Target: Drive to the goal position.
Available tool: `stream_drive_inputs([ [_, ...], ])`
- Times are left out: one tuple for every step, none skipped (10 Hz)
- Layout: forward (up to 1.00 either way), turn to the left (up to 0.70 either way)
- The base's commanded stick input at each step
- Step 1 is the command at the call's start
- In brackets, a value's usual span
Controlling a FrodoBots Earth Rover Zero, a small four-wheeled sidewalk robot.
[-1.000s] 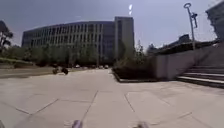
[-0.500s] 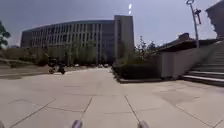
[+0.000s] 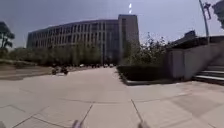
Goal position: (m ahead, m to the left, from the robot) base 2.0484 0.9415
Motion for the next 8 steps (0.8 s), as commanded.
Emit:
stream_drive_inputs([
  [0.85,0.0],
  [0.85,0.0],
  [0.85,0.0],
  [0.85,0.0],
  [0.85,0.0],
  [0.85,0.0],
  [0.85,0.0],
  [0.85,0.0],
])
